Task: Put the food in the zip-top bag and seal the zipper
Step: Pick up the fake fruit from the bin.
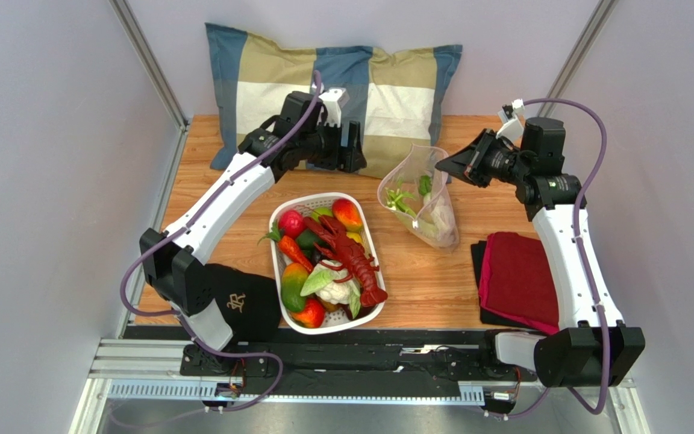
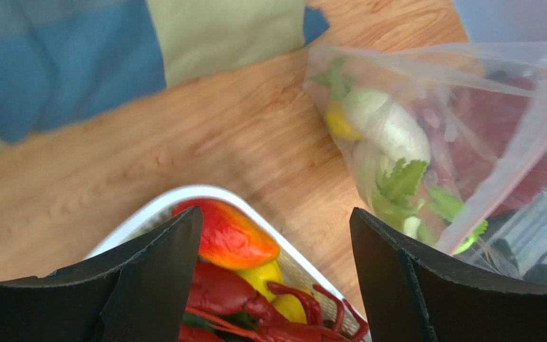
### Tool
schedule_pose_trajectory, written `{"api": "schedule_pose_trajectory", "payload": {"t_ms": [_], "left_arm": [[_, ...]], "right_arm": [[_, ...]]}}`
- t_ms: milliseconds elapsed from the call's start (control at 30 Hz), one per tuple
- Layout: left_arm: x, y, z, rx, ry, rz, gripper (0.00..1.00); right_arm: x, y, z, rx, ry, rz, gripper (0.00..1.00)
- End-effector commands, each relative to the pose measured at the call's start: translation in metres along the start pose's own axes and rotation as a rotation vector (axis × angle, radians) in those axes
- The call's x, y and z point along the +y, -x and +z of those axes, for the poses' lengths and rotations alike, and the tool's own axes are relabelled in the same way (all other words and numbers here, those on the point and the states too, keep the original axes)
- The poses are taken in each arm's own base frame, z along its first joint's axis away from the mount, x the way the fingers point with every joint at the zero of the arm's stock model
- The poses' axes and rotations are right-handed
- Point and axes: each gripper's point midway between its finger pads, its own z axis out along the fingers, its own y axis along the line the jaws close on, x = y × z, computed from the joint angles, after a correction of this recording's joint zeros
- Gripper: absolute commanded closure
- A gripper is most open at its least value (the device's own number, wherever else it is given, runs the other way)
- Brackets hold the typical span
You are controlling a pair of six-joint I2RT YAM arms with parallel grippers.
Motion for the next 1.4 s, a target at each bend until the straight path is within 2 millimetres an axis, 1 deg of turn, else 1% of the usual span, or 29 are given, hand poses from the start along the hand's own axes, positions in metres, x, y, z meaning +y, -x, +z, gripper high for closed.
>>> {"api": "schedule_pose_trajectory", "payload": {"t_ms": [0, 33, 100, 133, 167, 200, 233, 267, 367, 400, 433, 500, 567, 833, 967, 1100, 1133, 1200, 1233, 1333, 1367], "left_arm": [[0.017, -0.055, 0.01, 0.157, 0.111, -0.22, 0.12], [0.016, -0.06, 0.011, 0.168, 0.103, -0.244, 0.11], [0.02, -0.07, 0.019, 0.189, 0.124, -0.308, 0.1], [0.024, -0.072, 0.022, 0.192, 0.144, -0.326, 0.1], [0.029, -0.081, 0.028, 0.223, 0.18, -0.373, 0.1], [0.031, -0.083, 0.03, 0.231, 0.197, -0.394, 0.1], [0.033, -0.088, 0.032, 0.253, 0.218, -0.421, 0.11], [0.037, -0.102, 0.035, 0.295, 0.243, -0.461, 0.12], [0.035, -0.115, 0.044, 0.317, 0.22, -0.51, 0.13], [0.036, -0.126, 0.046, 0.342, 0.225, -0.541, 0.13], [0.035, -0.131, 0.048, 0.362, 0.213, -0.555, 0.13], [0.038, -0.142, 0.052, 0.382, 0.218, -0.571, 0.13], [0.04, -0.146, 0.055, 0.396, 0.218, -0.59, 0.13], [0.052, -0.149, 0.073, 0.397, 0.217, -0.611, 0.11], [0.057, -0.151, 0.08, 0.4, 0.218, -0.621, 0.12], [0.062, -0.145, 0.081, 0.384, 0.212, -0.629, 0.2], [0.062, -0.144, 0.081, 0.384, 0.208, -0.629, 0.24], [0.064, -0.14, 0.077, 0.377, 0.203, -0.63, 0.29], [0.065, -0.14, 0.075, 0.378, 0.206, -0.63, 0.3], [0.065, -0.136, 0.066, 0.374, 0.198, -0.624, 0.36], [0.063, -0.131, 0.06, 0.361, 0.189, -0.624, 0.38]], "right_arm": [[0.003, 0.008, -0.008, -0.047, -0.01, -0.057, 1.0], [0.003, 0.009, -0.007, -0.046, -0.008, -0.057, 1.0], [0.002, 0.008, -0.007, -0.043, -0.009, -0.055, 1.0], [0.002, 0.008, -0.006, -0.04, -0.008, -0.055, 1.0], [0.002, 0.008, -0.006, -0.04, -0.008, -0.055, 1.0], [0.002, 0.008, -0.006, -0.039, -0.008, -0.054, 1.0], [0.001, 0.008, -0.006, -0.04, -0.008, -0.055, 1.0], [0.002, 0.008, -0.006, -0.039, -0.006, -0.057, 1.0], [0.0, 0.006, -0.005, -0.035, -0.01, -0.055, 1.0], [0.0, 0.007, -0.005, -0.035, -0.01, -0.056, 1.0], [-0.002, 0.006, -0.005, -0.032, -0.012, -0.053, 1.0], [-0.002, 0.005, -0.004, -0.028, -0.012, -0.05, 1.0], [-0.003, 0.005, -0.003, -0.026, -0.014, -0.047, 1.0], [-0.006, 0.004, 0.001, -0.012, -0.013, -0.035, 1.0], [-0.009, 0.004, 0.003, -0.006, -0.018, -0.028, 1.0], [-0.009, 0.005, 0.004, -0.004, -0.016, -0.026, 1.0], [-0.009, 0.005, 0.005, -0.003, -0.017, -0.025, 1.0], [-0.009, 0.005, 0.005, -0.003, -0.017, -0.024, 1.0], [-0.009, 0.005, 0.005, -0.003, -0.017, -0.024, 1.0], [-0.009, 0.005, 0.005, -0.004, -0.017, -0.02, 1.0], [-0.009, 0.005, 0.005, -0.003, -0.015, -0.023, 1.0]]}}
